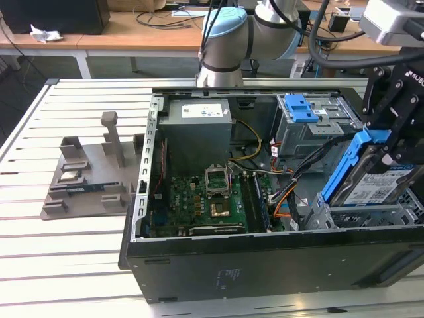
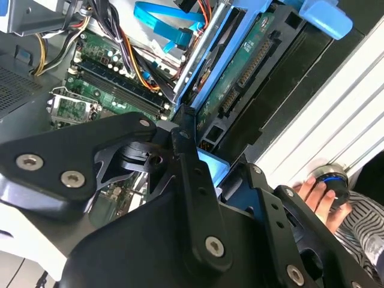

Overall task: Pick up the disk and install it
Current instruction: 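Insert the disk into the insertion slot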

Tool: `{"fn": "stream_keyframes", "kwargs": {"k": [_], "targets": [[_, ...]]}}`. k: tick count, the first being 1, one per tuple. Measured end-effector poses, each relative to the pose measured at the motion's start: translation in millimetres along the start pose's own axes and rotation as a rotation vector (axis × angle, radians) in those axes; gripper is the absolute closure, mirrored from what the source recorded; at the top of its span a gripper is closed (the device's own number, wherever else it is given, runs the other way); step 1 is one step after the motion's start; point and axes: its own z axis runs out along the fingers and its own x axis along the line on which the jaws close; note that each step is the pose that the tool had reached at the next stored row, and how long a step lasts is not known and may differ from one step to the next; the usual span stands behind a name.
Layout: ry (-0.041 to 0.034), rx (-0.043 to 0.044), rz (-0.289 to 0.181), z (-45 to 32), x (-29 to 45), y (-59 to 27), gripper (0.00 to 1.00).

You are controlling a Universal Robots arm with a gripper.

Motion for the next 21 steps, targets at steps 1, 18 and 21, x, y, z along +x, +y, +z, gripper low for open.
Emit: {"fn": "stream_keyframes", "kwargs": {"k": [1, 18, 21], "targets": [[-0.0001, 0.0, 0.0, 0.4, 0.1, 0.0, 0.63], [0.0, 0.0, 0.0, 0.7, 0.0, 0.0, 0.58], [-0.0001, 0.0, 0.0, 0.8, 0.0, 0.0, 0.76]]}}
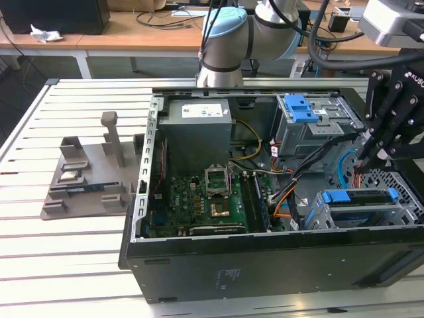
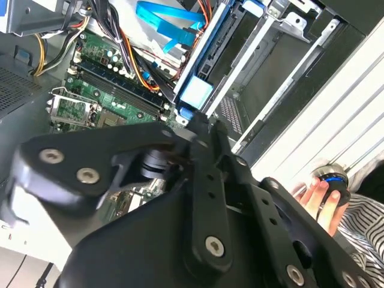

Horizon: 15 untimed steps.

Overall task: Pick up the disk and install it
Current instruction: 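Insert the disk into the insertion slot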

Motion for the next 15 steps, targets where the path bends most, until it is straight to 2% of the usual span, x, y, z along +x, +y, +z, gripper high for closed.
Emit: {"fn": "stream_keyframes", "kwargs": {"k": [2, 11, 13, 15], "targets": [[0.0, 0.0, 0.0, 0.0, 0.0, 0.0, 0.88], [0.0008, 0.0001, 0.0, 0.4, -0.4, -1.1, 0.89], [0.0042, 0.0, 0.0, 0.0, -2.4, -5.5, 0.89], [0.0085, -0.0013, 0.0, 0.2, -6.0, -15.3, 0.89]]}}
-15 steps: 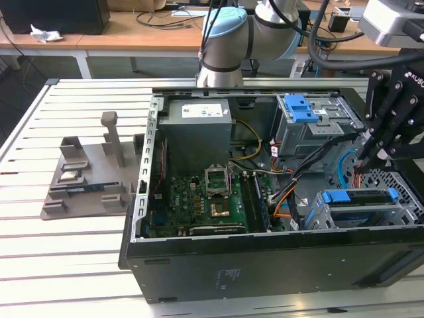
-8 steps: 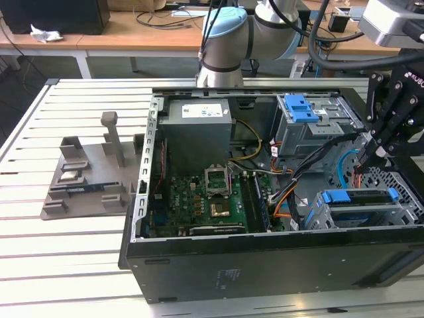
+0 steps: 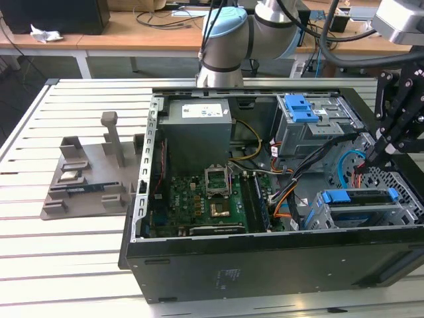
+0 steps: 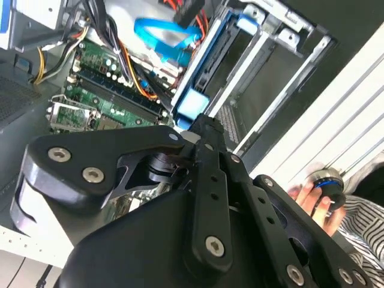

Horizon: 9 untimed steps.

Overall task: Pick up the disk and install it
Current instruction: 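Insert the disk into the insertion slot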

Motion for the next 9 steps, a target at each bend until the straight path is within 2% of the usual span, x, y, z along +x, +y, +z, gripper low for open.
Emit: {"fn": "stream_keyframes", "kwargs": {"k": [4, 9], "targets": [[0.0099, -0.0026, 0.0, 4.8, -1.9, -8.0, 0.89], [0.0131, -0.0042, 0.001, 10.5, -2.3, -14.0, 0.89]]}}
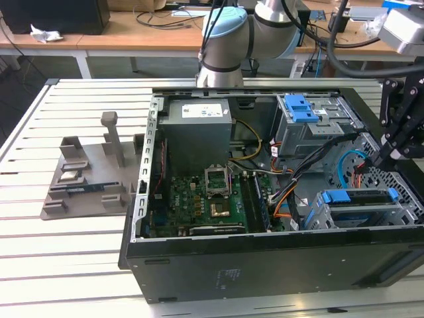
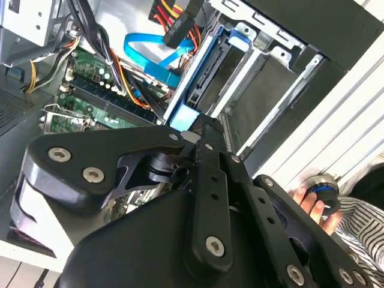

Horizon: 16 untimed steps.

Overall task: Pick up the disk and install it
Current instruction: 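Insert the disk into the insertion slot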

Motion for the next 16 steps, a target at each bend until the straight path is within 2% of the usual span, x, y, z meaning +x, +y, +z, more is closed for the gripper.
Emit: {"fn": "stream_keyframes", "kwargs": {"k": [7, 16], "targets": [[0.0004, -0.0004, 0.0, 3.1, -1.3, -10.2, 0.89], [0.0004, -0.0004, 0.0, 3.1, -1.8, -11.2, 0.89]]}}
